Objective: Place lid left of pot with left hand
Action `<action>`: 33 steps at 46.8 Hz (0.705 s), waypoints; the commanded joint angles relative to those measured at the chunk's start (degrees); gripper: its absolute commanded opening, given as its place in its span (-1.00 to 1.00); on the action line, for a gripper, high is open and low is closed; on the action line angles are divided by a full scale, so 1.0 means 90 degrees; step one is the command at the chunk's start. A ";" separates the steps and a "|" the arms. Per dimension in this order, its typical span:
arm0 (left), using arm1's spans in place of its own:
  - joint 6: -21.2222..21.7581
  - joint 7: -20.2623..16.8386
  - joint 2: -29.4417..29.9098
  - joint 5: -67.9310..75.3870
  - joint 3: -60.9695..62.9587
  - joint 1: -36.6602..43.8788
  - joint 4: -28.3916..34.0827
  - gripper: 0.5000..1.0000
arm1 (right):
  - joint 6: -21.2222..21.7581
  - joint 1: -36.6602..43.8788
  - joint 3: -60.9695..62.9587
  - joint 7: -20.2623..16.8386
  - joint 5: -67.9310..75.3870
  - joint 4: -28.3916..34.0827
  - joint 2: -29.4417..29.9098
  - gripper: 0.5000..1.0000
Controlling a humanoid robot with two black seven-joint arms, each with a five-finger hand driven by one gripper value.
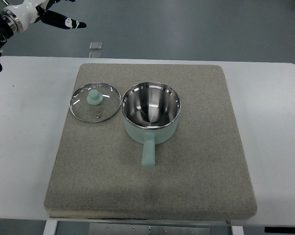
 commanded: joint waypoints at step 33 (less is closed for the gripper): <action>-0.0234 0.0197 -0.1201 -0.4584 -0.0119 0.1279 0.1085 0.45 | 0.0000 0.0000 0.0000 0.0000 0.0000 0.0000 0.0000 0.69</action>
